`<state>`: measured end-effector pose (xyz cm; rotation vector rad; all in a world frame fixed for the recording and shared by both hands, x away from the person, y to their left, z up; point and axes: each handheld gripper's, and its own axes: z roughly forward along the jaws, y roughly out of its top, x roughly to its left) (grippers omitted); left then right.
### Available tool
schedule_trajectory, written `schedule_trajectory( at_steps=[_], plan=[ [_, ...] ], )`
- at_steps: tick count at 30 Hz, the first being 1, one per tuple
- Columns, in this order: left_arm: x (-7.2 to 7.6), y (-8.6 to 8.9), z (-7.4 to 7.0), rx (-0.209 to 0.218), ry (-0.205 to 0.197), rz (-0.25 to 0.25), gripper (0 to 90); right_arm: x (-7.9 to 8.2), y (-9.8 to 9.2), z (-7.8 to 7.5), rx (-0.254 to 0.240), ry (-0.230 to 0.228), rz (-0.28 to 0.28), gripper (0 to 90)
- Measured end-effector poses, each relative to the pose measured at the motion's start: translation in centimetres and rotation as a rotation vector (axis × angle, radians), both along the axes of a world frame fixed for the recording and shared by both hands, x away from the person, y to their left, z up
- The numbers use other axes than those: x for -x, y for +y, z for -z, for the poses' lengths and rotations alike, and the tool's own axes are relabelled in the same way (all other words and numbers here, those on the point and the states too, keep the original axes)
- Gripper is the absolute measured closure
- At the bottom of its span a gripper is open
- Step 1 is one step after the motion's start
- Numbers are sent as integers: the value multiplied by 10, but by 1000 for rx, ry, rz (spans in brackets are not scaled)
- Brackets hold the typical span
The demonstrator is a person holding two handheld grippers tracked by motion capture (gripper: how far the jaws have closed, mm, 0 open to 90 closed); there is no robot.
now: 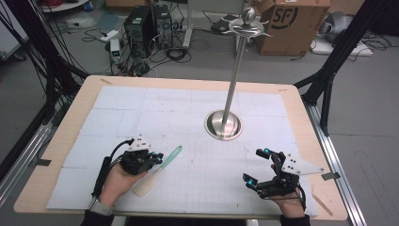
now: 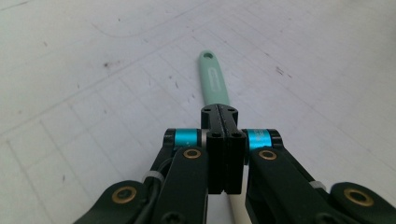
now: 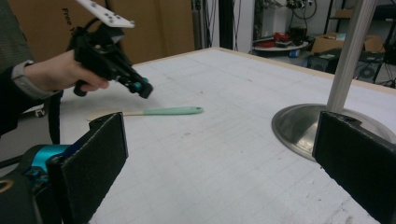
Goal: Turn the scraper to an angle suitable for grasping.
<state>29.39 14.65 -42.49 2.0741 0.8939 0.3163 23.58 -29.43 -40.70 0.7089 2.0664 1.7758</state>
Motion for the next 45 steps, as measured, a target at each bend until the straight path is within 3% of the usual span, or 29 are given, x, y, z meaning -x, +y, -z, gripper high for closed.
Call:
schedule_trajectory(
  at_steps=[3,4,5,7,12,14,15,16,18,19,20,21,24,25,26,27,28,29,30,31,34,41,44,45],
  plan=[
    [-15,-10,0,-29,-4,-4,900,-1,0,0,-6,-1,-2,25],
    [-26,-16,1,-74,1,-25,900,-2,1,0,-6,6,-3,24],
    [-31,-19,3,-84,1,-46,900,-2,2,1,-3,8,-9,25],
    [-35,-20,4,-86,4,-56,899,-3,3,1,-1,10,-13,25],
    [-51,-21,17,-39,57,-48,899,-4,4,2,0,7,-24,25],
    [-51,-22,17,-31,69,-41,900,-4,4,1,-3,8,-23,25],
    [-48,-24,17,-18,89,2,900,-4,3,1,-3,6,-20,25],
    [-48,-24,17,-18,89,2,900,-4,3,1,-3,6,-20,25],
    [-42,-31,16,-70,49,18,900,-3,3,1,-2,6,-18,24],
    [-42,-31,16,-70,49,18,900,-3,3,1,-2,6,-18,24],
    [-40,-31,16,-31,91,72,900,-3,4,1,0,11,-19,25],
    [-40,-31,16,-31,91,72,900,-3,5,1,2,5,-20,24],
    [-30,-42,17,-38,69,162,900,-3,6,2,9,14,-26,25],
    [-30,-42,17,-38,69,162,900,-4,6,2,10,12,-27,25],
    [-25,-47,17,-49,48,209,900,-4,7,2,10,13,-26,25],
    [-22,-50,17,-43,57,239,900,-4,7,2,10,15,-26,25],
    [-22,-50,17,-43,57,239,900,-4,6,2,9,14,-26,25],
    [-15,-55,18,-50,38,281,900,-4,6,2,7,20,-24,25],
    [-15,-55,18,-50,38,281,900,-4,5,2,6,15,-23,25],
    [-12,-59,17,-63,38,321,900,-4,5,2,6,13,-21,25],
    [-6,-64,16,-75,19,358,900,-4,5,2,6,16,-23,25],
    [-6,-64,16,-72,27,363,900,-4,3,2,4,15,-22,25],
    [-8,-61,13,-79,-2,338,897,-4,3,3,5,12,-22,25],
    [-9,-54,6,-34,-22,305,897,-3,2,2,5,15,-21,25]
  ],
)
